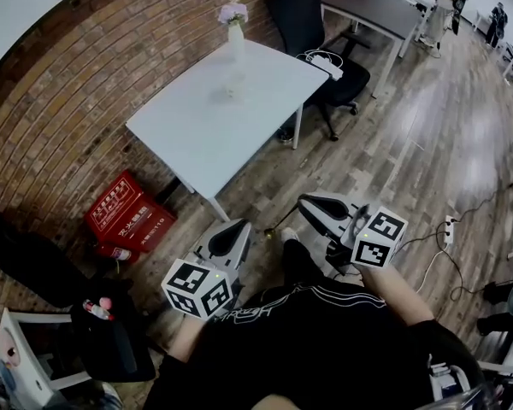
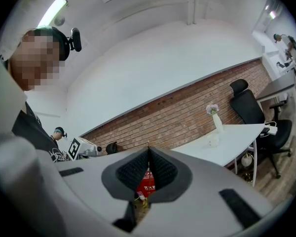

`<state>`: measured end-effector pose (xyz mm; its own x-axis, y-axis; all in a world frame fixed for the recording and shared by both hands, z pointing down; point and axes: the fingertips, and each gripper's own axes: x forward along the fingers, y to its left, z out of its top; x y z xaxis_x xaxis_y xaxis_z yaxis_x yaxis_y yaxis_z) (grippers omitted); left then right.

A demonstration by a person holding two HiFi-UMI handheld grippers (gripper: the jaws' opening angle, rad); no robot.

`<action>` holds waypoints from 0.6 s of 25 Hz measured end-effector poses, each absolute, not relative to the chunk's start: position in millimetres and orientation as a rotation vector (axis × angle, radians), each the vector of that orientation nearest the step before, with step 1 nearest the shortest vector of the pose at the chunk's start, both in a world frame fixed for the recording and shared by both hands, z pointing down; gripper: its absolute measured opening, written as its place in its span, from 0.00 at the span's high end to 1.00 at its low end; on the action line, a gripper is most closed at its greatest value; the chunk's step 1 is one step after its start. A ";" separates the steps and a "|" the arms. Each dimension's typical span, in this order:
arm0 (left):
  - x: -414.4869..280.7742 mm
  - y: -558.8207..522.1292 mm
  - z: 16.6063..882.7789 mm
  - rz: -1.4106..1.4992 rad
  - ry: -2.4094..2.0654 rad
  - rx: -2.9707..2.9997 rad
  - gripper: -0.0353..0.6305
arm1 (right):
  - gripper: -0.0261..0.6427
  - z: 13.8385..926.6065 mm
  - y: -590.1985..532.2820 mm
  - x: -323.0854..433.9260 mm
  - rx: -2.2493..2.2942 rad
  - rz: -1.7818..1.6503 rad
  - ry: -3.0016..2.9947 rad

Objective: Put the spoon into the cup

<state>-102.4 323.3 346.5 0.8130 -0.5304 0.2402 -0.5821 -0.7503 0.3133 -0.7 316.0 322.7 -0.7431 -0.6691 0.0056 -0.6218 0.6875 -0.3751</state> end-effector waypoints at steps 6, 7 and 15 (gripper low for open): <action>-82.5 264.4 355.7 0.235 -0.861 2.608 0.94 | 0.96 331.3 254.8 23.1 -1.026 -0.598 2.714; -76.6 251.5 357.7 0.243 -0.863 2.604 0.94 | 0.96 332.9 242.3 29.7 -1.024 -0.606 2.707; -25.4 129.1 370.1 0.280 -0.896 2.552 0.94 | 0.96 347.2 122.2 90.3 -1.011 -0.676 2.677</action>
<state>-25.4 129.1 370.1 0.7721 -0.5490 0.3200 -0.6335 -0.7043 0.3203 90.3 122.2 347.2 -0.7460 -0.6655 -0.0251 -0.5738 0.6613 -0.4832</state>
